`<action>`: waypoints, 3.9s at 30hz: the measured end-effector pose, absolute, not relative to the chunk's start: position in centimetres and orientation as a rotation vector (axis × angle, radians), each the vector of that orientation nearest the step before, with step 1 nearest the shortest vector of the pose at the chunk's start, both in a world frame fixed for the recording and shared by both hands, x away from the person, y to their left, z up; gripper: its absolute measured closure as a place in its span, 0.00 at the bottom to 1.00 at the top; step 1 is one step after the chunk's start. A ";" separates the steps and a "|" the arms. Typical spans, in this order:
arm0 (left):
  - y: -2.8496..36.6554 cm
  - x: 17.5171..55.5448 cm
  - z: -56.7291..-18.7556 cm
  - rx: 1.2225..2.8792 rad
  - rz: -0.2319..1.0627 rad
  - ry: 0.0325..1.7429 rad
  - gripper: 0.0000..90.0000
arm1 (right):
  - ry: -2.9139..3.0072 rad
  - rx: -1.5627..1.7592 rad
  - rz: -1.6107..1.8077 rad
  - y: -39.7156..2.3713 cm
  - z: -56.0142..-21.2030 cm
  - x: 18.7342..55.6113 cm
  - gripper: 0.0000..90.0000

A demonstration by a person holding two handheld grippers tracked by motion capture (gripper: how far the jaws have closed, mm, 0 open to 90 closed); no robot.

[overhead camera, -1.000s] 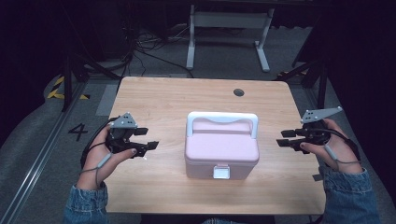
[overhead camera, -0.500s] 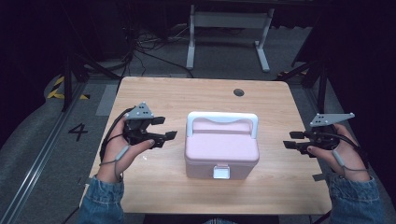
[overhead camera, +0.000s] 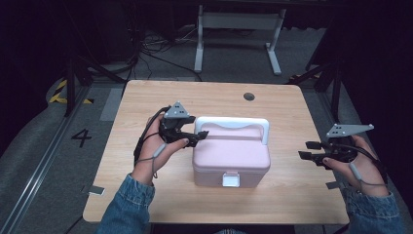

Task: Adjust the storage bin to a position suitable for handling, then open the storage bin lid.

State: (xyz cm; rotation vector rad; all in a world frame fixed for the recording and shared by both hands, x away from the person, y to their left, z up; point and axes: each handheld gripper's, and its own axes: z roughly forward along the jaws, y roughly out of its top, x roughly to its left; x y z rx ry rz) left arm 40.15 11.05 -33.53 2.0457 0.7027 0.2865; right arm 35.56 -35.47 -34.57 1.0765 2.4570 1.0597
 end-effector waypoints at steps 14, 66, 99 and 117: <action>9.2 40.2 -32.7 2.058 0.367 0.612 0.76 | 2.447 1.089 1.061 -35.8 -34.8 34.8 0.55; 9.7 42.6 -29.1 2.035 0.268 0.638 0.79 | 2.277 1.031 1.352 -34.6 -32.2 34.0 0.59; 9.2 46.2 -28.6 2.016 0.268 0.727 0.80 | 2.390 0.746 1.472 -28.5 -31.4 34.7 1.00; 9.6 46.1 -29.1 2.015 0.302 0.712 0.69 | 2.252 0.684 1.548 -27.0 -31.2 34.9 1.00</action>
